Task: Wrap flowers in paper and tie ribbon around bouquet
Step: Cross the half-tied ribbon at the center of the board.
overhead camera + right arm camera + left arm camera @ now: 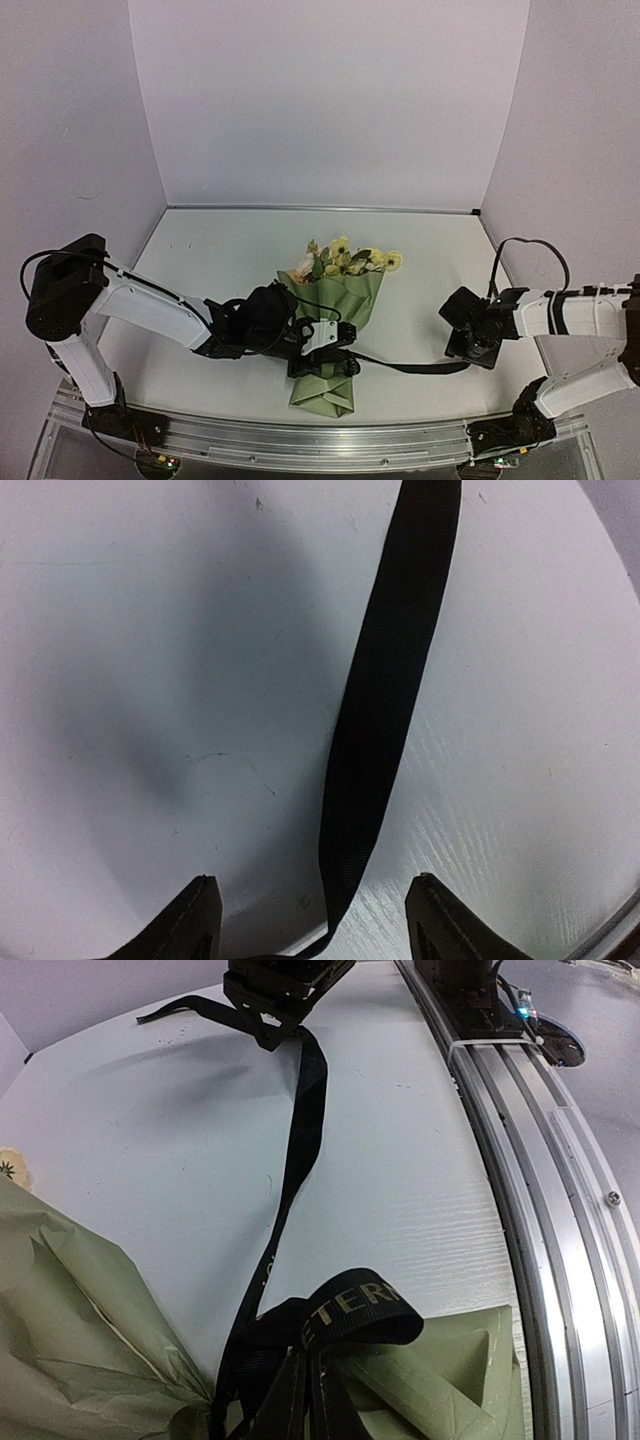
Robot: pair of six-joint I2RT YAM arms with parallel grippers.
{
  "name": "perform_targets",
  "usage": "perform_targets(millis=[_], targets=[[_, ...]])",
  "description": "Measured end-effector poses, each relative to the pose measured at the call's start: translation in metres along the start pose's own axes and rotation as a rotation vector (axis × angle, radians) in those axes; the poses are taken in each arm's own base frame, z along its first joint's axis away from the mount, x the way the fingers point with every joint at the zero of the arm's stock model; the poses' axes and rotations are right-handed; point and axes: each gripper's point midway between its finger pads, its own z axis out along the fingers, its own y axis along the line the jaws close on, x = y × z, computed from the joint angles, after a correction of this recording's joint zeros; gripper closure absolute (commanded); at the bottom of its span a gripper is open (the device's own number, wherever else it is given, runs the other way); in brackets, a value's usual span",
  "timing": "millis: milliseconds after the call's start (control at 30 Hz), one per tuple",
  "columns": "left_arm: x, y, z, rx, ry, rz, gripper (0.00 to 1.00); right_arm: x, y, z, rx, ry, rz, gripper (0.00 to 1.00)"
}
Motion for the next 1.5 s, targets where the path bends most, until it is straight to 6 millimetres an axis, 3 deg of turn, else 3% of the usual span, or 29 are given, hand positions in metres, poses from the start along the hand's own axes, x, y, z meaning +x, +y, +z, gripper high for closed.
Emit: perform_targets(millis=[233, 333, 467, 600, 900, 1067, 1133, 1300, 1400, 1500], targets=[[0.0, 0.001, 0.002, -0.011, 0.01, 0.004, 0.84, 0.005, 0.002, 0.012, 0.006, 0.018, 0.046, 0.51], [0.0, 0.0, 0.002, -0.013, 0.011, 0.004, 0.76, 0.009, -0.005, 0.017, 0.022, 0.018, 0.07, 0.56], [0.001, 0.003, 0.002, -0.029, 0.016, -0.006, 0.64, 0.007, -0.002, 0.018, 0.013, 0.005, 0.104, 0.75], [-0.001, 0.006, 0.002, -0.048, 0.01, -0.014, 0.55, 0.004, 0.001, 0.02, 0.001, -0.012, 0.111, 1.0], [-0.025, 0.014, -0.011, -0.089, -0.059, -0.028, 0.47, -0.002, 0.008, 0.015, -0.011, -0.02, -0.012, 1.0], [-0.047, 0.022, -0.034, -0.132, -0.142, -0.046, 0.46, -0.03, 0.053, -0.015, -0.132, -0.044, -0.157, 1.0], [-0.053, 0.031, -0.047, -0.156, -0.18, -0.065, 0.46, -0.045, 0.086, -0.035, -0.224, -0.043, -0.218, 1.0], [-0.055, 0.079, -0.08, -0.262, -0.24, -0.111, 0.46, -0.066, 0.179, -0.1, -0.541, -0.014, -0.386, 1.0], [-0.048, 0.104, -0.096, -0.325, -0.258, -0.109, 0.47, -0.054, 0.226, -0.148, -0.729, 0.017, -0.541, 1.0], [-0.041, 0.114, -0.103, -0.339, -0.261, -0.094, 0.46, -0.023, 0.259, -0.197, -0.892, 0.037, -0.73, 1.0]])
